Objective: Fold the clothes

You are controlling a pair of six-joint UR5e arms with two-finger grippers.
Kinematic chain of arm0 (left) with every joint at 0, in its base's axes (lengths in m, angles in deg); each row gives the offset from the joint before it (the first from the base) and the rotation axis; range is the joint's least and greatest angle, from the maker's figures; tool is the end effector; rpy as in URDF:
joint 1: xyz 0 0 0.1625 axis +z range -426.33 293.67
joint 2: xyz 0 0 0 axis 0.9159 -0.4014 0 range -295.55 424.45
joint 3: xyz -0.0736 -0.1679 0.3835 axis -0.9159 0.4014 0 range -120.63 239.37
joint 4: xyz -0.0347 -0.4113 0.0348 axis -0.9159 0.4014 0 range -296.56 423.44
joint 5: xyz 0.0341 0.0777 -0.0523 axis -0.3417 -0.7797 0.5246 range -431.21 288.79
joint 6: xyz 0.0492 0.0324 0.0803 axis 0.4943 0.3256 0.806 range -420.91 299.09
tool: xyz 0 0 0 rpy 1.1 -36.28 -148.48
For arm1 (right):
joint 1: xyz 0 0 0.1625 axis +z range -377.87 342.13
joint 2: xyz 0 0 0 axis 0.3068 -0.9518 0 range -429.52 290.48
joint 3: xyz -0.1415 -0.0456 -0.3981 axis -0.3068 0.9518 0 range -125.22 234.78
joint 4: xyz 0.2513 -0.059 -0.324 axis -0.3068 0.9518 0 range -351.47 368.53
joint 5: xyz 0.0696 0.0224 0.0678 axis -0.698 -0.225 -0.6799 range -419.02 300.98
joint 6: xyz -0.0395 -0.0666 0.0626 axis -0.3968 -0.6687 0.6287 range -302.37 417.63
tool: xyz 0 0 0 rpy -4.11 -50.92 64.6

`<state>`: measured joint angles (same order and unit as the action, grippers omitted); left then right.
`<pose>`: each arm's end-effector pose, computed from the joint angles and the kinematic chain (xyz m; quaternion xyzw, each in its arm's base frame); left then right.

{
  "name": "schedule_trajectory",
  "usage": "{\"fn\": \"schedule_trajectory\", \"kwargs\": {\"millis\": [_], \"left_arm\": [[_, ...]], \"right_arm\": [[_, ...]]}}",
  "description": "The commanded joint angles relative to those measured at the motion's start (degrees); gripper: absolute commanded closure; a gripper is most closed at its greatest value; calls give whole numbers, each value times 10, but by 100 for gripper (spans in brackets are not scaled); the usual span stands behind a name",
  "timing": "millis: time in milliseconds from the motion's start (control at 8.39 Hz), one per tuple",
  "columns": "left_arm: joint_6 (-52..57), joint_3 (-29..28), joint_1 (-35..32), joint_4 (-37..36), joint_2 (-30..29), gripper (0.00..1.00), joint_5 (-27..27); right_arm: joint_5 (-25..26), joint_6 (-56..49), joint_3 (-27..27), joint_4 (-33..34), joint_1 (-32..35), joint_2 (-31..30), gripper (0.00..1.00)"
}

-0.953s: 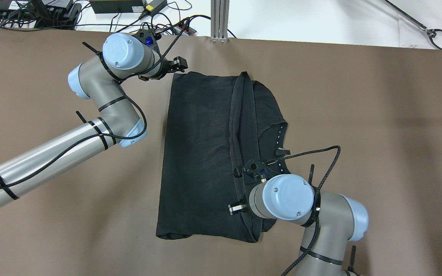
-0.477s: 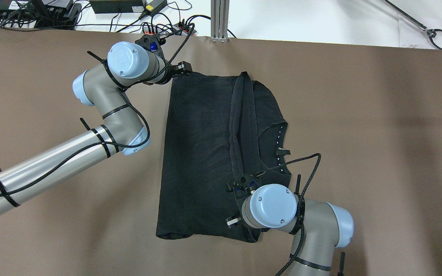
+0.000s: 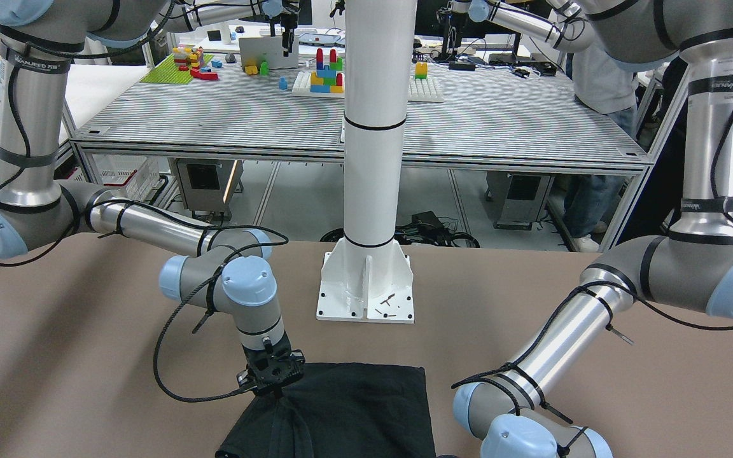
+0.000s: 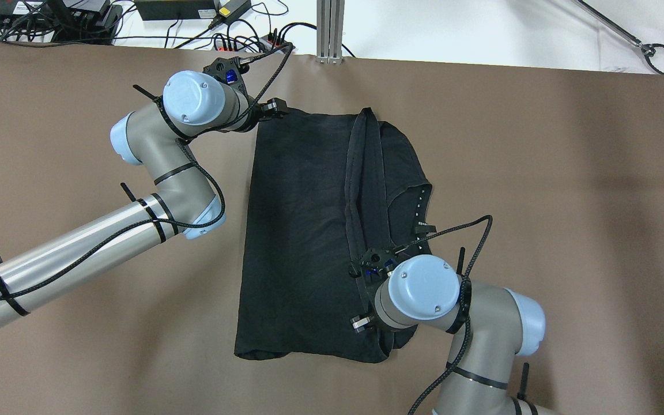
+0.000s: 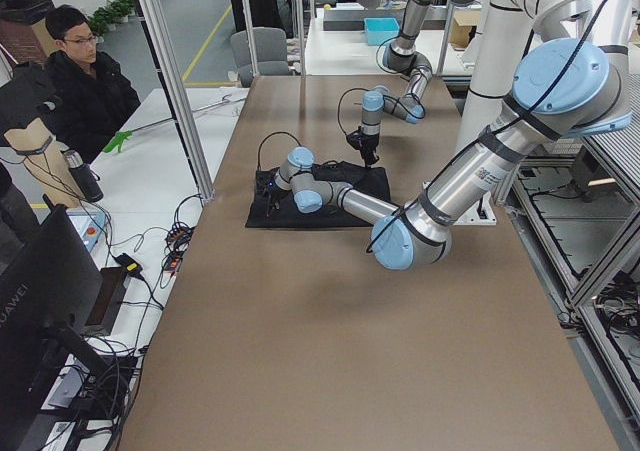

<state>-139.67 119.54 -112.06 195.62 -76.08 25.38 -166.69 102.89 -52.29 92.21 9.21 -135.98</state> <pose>0.4911 -0.6783 0.2504 0.2052 0.4811 -0.2238 0.8224 -0.4917 -0.3671 0.2887 0.1167 -0.4013 -0.1996 0.8863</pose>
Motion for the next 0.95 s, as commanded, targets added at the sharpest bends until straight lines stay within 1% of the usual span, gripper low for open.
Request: {"fn": "schedule_trajectory", "kwargs": {"millis": [0,119,238,358,477,596,715,834], "left_arm": [[-9,19,1,-3,2,6,-5],[-9,21,1,-4,2,6,-5],[-10,21,1,-4,0,6,-9],[-11,23,1,-4,1,6,-8],[-11,23,1,-5,0,6,-8],[-11,23,1,-7,-3,6,-8],[-11,23,1,-8,-3,6,-8],[-11,23,1,-8,-3,6,-8]], "right_arm": [[3,43,-64,-1,-18,-82,100],[34,114,-72,-2,-63,-99,100],[47,128,-74,-1,-82,-100,100],[36,125,-84,0,-75,-102,100],[13,121,-93,0,-70,-109,100],[-7,114,-92,0,-49,-111,89],[-10,112,-90,0,-46,-111,33],[-8,113,-95,0,-43,-111,5]]}}
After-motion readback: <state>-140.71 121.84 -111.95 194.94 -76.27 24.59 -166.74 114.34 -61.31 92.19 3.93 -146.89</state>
